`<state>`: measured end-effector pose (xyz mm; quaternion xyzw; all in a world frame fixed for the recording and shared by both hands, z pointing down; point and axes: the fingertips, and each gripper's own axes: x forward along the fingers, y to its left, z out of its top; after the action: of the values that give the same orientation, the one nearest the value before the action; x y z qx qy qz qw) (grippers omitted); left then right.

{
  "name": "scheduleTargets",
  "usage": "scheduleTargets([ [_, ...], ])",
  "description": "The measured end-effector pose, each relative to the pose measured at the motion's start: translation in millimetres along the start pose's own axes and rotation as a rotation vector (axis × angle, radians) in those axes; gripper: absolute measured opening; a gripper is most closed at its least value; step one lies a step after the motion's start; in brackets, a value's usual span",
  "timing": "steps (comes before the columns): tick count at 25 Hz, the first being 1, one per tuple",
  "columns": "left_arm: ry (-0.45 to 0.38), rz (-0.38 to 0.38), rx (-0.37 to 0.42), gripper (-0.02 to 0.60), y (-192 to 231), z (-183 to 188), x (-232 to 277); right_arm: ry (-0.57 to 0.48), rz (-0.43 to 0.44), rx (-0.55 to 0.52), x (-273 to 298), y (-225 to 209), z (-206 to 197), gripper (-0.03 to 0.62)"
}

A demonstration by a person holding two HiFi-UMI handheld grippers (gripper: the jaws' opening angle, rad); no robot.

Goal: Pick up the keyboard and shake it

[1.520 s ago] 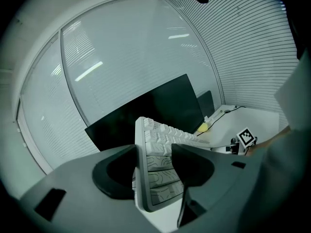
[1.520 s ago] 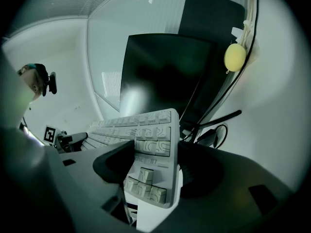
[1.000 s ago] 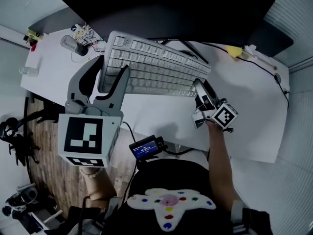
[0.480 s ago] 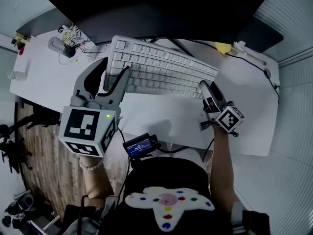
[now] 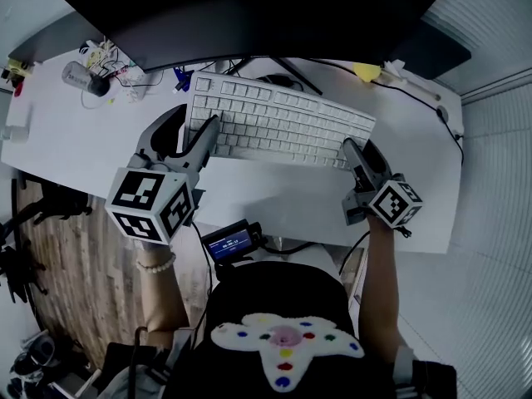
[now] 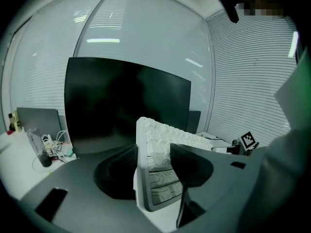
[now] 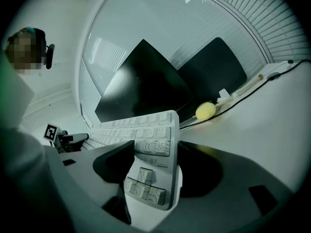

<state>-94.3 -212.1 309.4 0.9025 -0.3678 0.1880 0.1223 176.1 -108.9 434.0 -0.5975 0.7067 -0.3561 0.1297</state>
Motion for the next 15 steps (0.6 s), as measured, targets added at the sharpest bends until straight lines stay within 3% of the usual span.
scheduleTargets([
  [8,0.079,-0.057,-0.172,0.225,17,-46,27,0.13,-0.136,-0.057,-3,-8,-3,0.288],
  [15,0.134,-0.088,-0.281,0.224,23,-110,45,0.201,-0.198,-0.083,-2,-31,-38,0.288],
])
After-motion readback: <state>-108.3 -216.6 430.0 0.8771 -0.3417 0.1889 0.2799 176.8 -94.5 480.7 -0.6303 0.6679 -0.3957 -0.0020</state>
